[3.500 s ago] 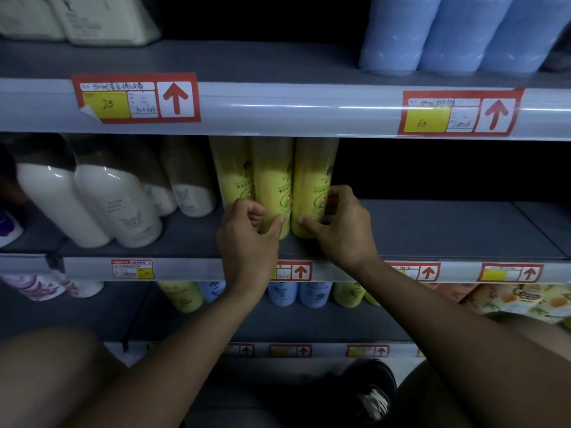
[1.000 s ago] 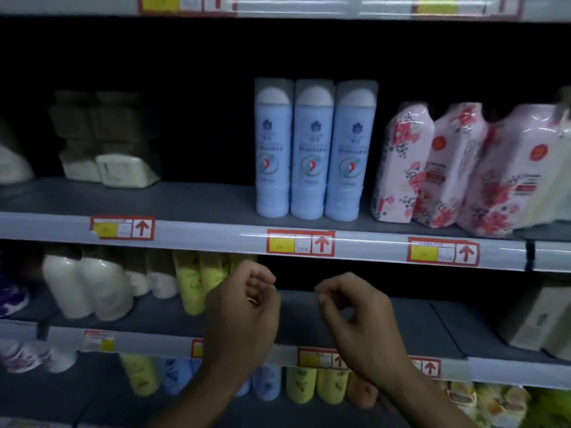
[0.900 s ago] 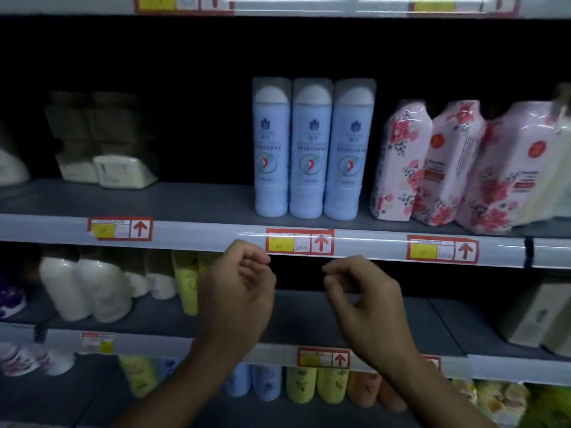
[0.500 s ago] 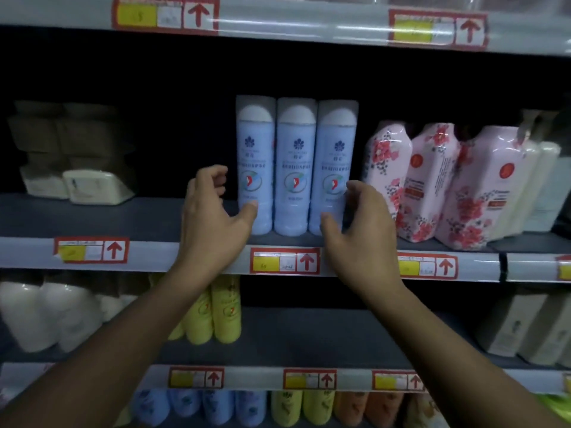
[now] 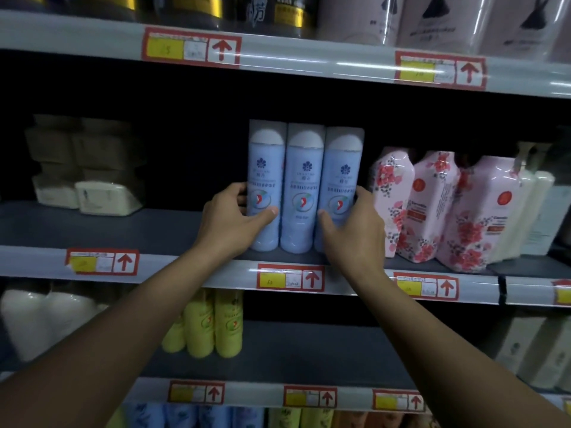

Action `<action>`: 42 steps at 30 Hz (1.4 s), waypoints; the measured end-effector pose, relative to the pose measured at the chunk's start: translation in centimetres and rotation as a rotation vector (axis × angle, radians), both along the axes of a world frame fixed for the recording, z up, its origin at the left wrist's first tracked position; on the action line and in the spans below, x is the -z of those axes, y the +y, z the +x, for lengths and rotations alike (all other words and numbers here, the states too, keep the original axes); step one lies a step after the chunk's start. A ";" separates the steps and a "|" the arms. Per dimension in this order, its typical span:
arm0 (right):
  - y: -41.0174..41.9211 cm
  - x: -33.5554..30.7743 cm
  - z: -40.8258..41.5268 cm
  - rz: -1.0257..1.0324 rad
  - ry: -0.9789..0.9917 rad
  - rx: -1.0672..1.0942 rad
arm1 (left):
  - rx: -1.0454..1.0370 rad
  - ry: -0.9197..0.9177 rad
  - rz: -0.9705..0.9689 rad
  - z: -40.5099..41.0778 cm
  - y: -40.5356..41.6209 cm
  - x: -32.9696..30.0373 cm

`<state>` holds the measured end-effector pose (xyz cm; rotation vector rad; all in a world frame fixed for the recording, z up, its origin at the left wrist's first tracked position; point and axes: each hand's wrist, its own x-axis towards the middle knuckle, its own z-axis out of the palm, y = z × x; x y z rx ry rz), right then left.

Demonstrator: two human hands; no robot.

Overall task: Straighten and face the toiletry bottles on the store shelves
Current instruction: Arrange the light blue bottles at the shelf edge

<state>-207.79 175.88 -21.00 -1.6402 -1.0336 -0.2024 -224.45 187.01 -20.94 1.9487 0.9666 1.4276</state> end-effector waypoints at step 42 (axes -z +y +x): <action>-16.0 22.5 -0.6 -0.388 0.269 -0.398 | 0.137 0.204 -0.396 -4.8 -15.3 23.1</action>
